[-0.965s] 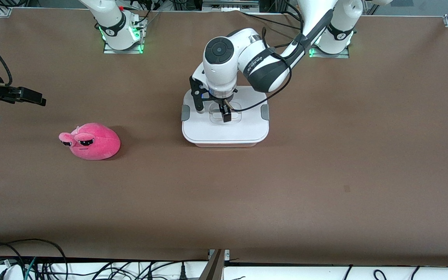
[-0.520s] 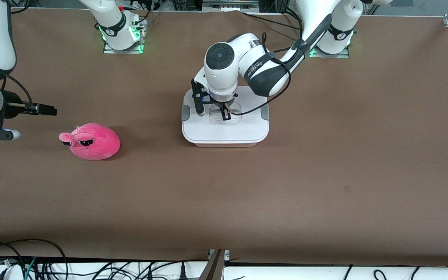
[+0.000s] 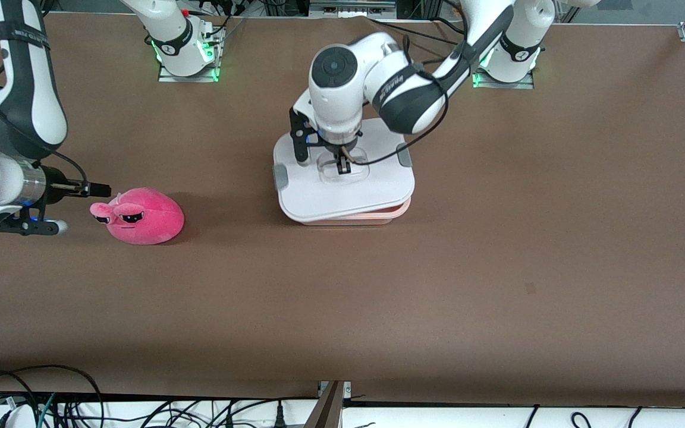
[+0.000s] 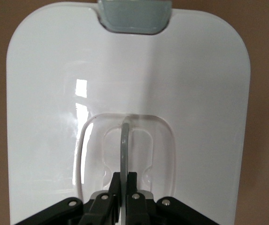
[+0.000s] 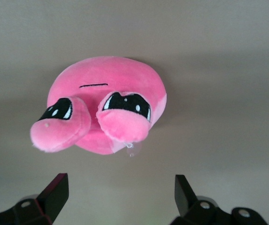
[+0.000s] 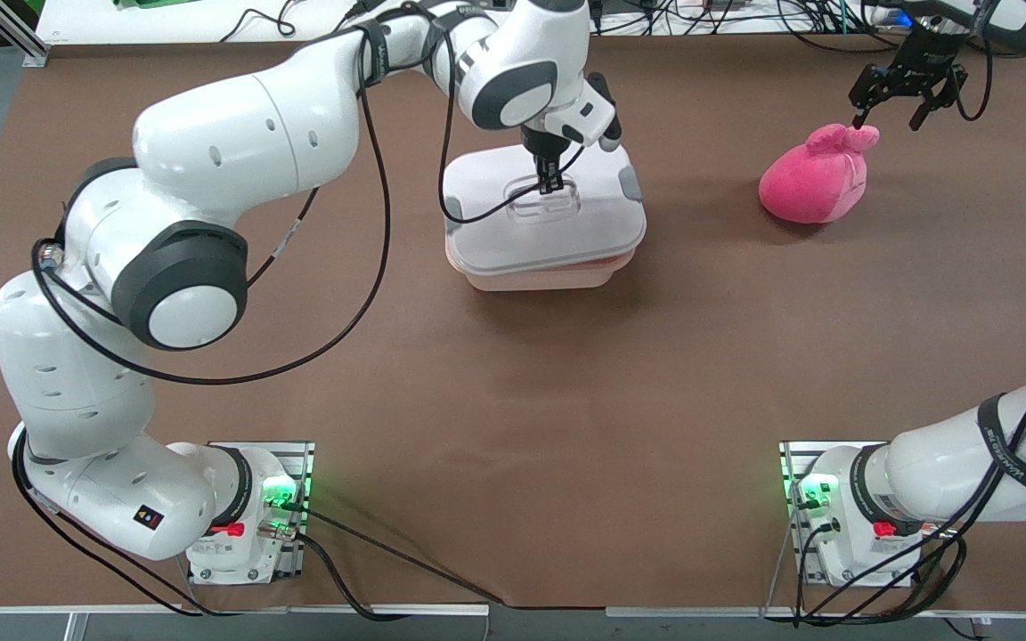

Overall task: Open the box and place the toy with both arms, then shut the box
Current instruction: 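Lift the lid off with the left gripper and carry it aside, then grasp the pink plush toy with the right gripper and lift it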

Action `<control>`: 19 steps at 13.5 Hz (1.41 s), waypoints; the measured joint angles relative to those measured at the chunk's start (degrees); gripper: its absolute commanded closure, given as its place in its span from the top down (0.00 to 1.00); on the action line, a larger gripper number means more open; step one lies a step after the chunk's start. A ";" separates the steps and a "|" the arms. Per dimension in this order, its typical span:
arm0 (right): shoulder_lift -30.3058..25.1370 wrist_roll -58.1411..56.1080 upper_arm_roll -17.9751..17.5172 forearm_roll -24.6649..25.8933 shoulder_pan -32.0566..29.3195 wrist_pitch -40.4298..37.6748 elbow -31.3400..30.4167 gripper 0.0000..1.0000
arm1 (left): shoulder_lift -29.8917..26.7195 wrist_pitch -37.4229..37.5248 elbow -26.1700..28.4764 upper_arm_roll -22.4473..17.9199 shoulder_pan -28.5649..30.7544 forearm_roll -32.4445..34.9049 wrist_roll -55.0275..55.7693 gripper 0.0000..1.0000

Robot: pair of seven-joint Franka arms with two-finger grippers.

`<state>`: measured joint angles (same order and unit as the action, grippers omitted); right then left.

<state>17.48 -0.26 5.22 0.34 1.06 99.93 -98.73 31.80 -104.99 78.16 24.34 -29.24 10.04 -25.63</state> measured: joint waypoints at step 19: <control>0.04 0.01 -0.78 0.00 1.51 16.93 -11.58 0.00 | -6.02 19.31 0.66 -1.10 41.37 3.65 -60.86 0.00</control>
<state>17.52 -0.24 4.44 0.34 2.57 116.86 -110.31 25.78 -85.67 78.82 23.24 12.13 13.69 -86.49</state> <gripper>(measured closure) 0.555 0.930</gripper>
